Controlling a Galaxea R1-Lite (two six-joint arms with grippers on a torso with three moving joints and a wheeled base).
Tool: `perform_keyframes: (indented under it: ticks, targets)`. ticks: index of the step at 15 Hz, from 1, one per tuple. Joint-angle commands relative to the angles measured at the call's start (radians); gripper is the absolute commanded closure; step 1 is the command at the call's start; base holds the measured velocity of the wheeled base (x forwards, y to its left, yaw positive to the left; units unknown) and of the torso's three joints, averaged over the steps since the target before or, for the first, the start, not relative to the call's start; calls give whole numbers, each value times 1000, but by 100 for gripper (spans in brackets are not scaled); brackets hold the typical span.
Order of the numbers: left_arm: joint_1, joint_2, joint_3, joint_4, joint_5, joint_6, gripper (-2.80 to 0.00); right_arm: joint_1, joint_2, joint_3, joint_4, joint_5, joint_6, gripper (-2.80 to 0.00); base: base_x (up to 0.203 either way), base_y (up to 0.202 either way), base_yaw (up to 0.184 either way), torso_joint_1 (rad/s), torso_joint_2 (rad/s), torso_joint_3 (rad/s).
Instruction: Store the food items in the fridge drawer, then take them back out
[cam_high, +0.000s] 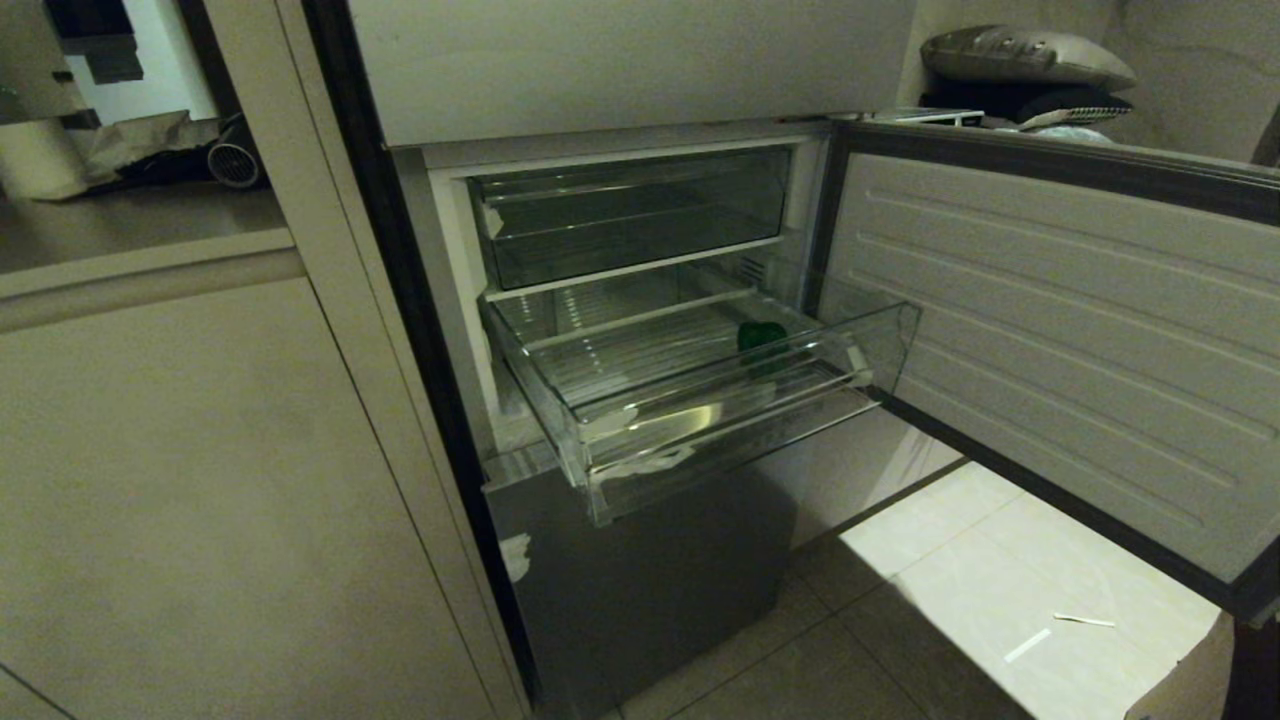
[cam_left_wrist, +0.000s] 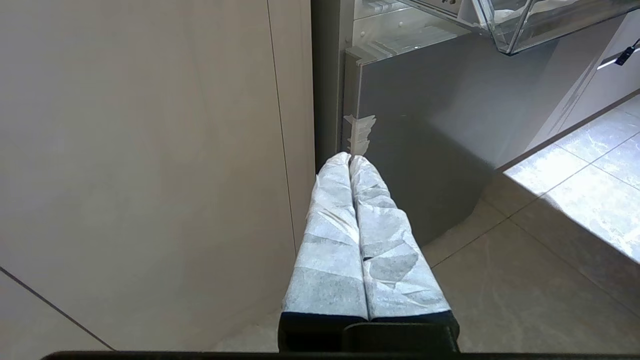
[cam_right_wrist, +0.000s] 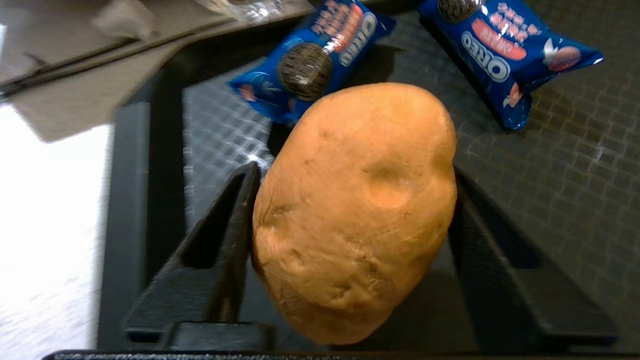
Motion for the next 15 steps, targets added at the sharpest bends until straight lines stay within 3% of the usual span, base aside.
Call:
perform_keyframes:
  ticks: [1,8,13,15]
  targets:
    - [0,1,0,0,0,0,0,-10,48,-29,-1,3,3,-280,0,0,0,0,0,0]
    - [0,1,0,0,0,0,0,-55,-23,-39,5,47,5,-280,0,0,0,0,0,0]
    - [0,1,0,0,0,0,0,-68,-313,62,16,130,6,-280,0,0,0,0,0,0]
    - [0,1,0,0,0,0,0,-26,-462,107,22,156,10,-280,0,0,0,0,0,0]
